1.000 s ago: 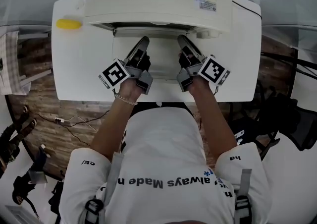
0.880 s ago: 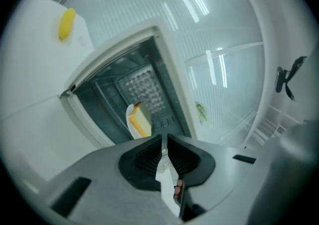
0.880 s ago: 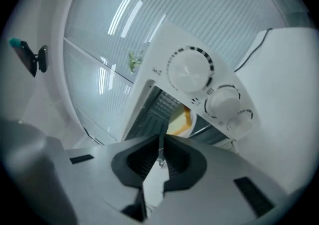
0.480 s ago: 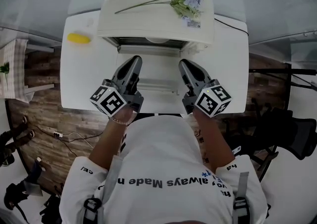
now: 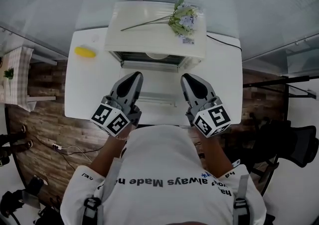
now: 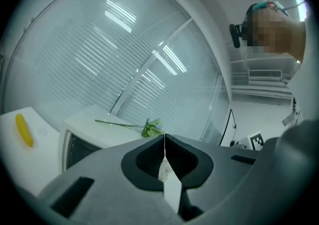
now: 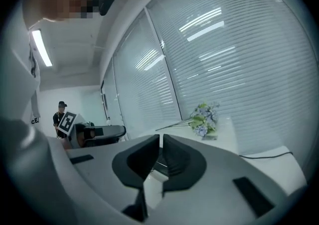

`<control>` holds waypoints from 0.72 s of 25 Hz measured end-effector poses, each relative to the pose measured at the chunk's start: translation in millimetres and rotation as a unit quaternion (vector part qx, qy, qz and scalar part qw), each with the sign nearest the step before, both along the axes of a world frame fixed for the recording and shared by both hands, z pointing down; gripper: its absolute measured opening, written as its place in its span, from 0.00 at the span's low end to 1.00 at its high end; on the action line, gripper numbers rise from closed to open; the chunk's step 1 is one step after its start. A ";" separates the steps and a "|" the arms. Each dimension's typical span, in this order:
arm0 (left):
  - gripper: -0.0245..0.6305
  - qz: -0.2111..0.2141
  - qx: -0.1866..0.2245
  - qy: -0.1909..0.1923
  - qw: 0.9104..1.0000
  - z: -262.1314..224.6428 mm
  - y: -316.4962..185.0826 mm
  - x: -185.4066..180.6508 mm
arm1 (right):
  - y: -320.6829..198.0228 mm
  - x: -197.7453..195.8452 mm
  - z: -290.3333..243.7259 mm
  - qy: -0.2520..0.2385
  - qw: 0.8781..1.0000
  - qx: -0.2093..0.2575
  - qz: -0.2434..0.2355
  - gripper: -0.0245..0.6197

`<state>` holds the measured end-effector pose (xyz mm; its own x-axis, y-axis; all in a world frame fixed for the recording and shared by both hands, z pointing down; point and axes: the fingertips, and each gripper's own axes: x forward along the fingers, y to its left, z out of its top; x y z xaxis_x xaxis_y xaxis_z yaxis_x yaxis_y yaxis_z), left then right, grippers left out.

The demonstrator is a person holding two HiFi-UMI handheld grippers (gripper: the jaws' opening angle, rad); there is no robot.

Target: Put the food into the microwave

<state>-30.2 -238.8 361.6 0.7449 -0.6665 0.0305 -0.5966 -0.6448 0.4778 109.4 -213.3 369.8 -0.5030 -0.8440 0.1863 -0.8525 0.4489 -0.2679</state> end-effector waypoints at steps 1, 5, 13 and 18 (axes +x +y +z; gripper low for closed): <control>0.06 0.000 0.010 -0.008 1.000 -7.0 1.9 0.3 | 1.5 -0.5 -7.8 0.007 1.000 0.008 -0.001 0.08; 0.06 0.000 0.039 -0.028 0.999 -30.6 6.9 2.9 | 6.1 -2.5 -35.3 0.024 0.999 0.033 -0.003 0.08; 0.06 -0.004 0.063 -0.039 0.997 -65.1 19.7 2.1 | 20.8 -9.2 -74.3 0.042 0.997 0.059 -0.010 0.08; 0.06 -0.006 0.071 -0.023 0.997 -79.8 25.9 1.8 | 28.9 -11.1 -91.6 0.040 0.997 0.071 -0.012 0.08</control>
<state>-28.4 -212.9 281.8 0.7363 -0.6760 -0.0303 -0.6245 -0.6960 0.3545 98.2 -184.4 278.2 -0.5117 -0.8525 0.1071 -0.8571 0.4979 -0.1321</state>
